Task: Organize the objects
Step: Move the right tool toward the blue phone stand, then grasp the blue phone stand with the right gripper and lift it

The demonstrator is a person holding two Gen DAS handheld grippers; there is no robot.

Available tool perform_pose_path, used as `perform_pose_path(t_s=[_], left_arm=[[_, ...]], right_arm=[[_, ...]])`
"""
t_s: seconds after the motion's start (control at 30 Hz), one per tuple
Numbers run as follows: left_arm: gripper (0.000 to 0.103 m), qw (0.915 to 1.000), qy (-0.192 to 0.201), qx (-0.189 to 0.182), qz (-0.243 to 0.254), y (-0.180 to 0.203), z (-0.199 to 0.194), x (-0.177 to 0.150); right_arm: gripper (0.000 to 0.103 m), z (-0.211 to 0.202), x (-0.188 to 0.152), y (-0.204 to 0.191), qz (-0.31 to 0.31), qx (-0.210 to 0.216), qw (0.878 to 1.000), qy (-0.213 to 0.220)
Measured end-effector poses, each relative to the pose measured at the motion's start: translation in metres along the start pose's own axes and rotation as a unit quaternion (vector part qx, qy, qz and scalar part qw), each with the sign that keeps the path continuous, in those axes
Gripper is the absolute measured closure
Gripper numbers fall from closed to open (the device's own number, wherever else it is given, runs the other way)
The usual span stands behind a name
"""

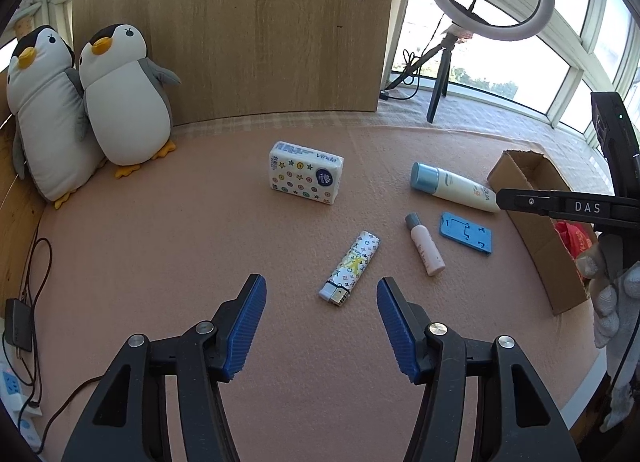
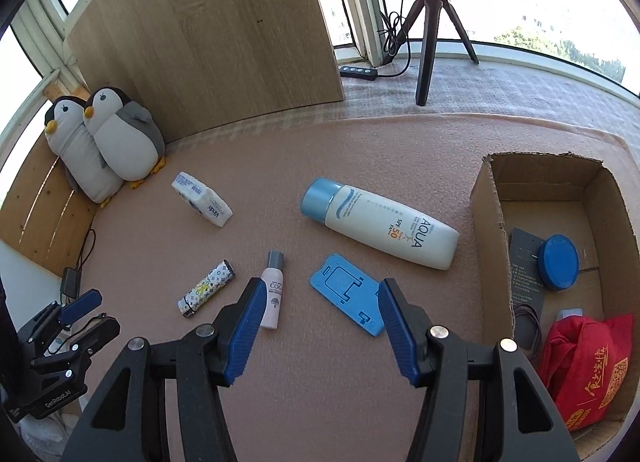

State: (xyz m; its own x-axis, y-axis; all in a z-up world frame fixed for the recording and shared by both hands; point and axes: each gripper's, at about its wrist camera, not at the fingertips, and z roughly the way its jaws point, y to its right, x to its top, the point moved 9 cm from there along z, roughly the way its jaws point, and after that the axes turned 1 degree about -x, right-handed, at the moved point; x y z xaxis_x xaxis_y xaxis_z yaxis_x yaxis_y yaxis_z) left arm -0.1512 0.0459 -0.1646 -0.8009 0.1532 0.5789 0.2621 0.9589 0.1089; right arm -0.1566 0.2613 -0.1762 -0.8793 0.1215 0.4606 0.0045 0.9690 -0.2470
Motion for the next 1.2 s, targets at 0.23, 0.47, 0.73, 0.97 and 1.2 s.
perform_pose_path(t_s=[0.23, 0.47, 0.73, 0.97, 1.2], left_arm=[[0.042, 0.9999, -0.002, 0.0, -0.011, -0.008, 0.003, 0.001], [0.042, 0.9998, -0.003, 0.001, -0.022, -0.015, -0.001, -0.004], [0.042, 0.9994, -0.01, 0.005, -0.033, -0.024, -0.001, -0.013], [0.042, 0.9994, -0.009, 0.001, -0.035, -0.025, -0.003, -0.015], [0.042, 0.9993, -0.008, -0.003, -0.035, -0.023, -0.005, -0.018]], right_arm=[[0.049, 0.03, 0.002, 0.011, 0.005, 0.0, 0.999, -0.036], [0.049, 0.062, 0.001, 0.021, 0.008, -0.002, 0.998, -0.069], [0.05, 0.087, -0.001, 0.023, 0.004, -0.02, 0.996, -0.084], [0.058, 0.1, -0.003, 0.024, -0.004, -0.065, 0.994, -0.093], [0.067, 0.093, -0.015, 0.022, -0.008, -0.058, 0.993, -0.098]])
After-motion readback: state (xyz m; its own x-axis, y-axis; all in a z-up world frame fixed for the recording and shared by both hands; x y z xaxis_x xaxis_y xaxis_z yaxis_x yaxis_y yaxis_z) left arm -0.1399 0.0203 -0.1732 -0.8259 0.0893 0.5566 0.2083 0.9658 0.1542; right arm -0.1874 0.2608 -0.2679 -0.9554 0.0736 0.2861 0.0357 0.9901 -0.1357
